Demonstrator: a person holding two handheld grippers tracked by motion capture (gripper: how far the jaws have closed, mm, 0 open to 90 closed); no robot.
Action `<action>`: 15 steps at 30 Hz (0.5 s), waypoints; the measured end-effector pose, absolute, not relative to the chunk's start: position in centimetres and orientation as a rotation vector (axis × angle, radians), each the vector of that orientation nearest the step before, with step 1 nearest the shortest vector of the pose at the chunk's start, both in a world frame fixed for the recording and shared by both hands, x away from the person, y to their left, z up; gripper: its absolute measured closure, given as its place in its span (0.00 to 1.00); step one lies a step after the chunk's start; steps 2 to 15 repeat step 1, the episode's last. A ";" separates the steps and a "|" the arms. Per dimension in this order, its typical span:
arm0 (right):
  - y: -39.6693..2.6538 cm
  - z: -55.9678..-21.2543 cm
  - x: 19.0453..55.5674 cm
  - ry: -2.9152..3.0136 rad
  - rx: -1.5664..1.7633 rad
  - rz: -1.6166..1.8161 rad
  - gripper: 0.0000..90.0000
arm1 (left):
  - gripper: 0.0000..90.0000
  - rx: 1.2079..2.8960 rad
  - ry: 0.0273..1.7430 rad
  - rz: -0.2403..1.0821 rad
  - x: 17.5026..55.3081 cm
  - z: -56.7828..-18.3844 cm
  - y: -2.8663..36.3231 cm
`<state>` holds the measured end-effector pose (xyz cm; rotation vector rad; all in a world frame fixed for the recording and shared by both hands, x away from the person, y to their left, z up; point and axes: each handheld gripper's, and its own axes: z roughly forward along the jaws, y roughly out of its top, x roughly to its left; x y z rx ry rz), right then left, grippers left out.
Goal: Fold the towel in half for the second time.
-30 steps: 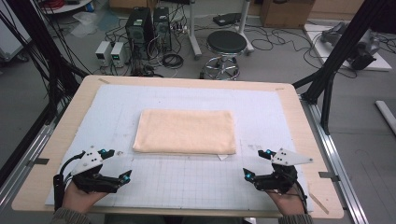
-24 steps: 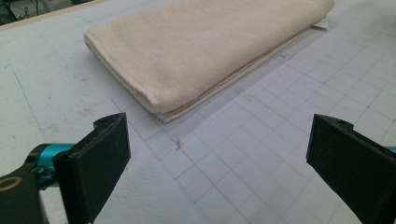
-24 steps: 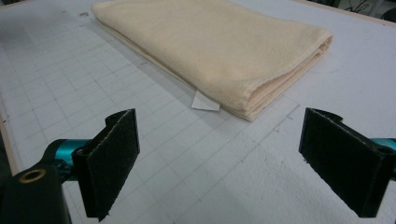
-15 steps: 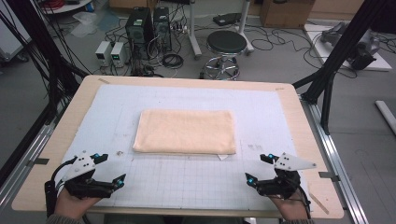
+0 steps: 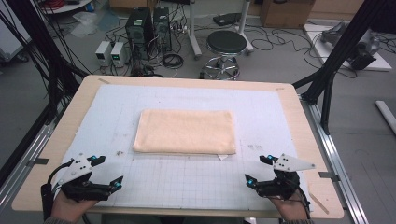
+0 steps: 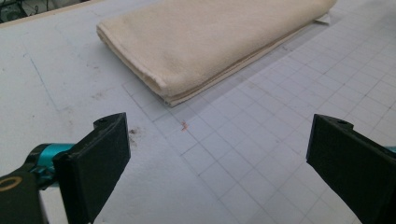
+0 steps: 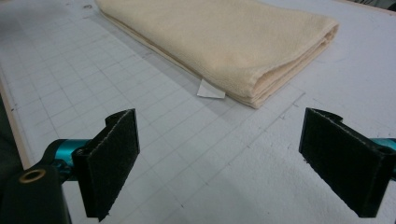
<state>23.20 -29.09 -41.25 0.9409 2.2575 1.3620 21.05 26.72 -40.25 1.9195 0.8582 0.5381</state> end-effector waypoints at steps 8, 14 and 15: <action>-29.1 -41.3 23.2 2.259 0.940 1.363 0.13 | 0.08 1.916 0.856 0.537 21.2 -40.2 26.6; -29.1 -41.3 23.2 2.259 0.940 1.363 0.13 | 0.08 1.916 0.856 0.537 21.2 -40.2 26.6; -29.1 -41.3 23.2 2.259 0.940 1.363 0.13 | 0.08 1.916 0.856 0.537 21.2 -40.2 26.6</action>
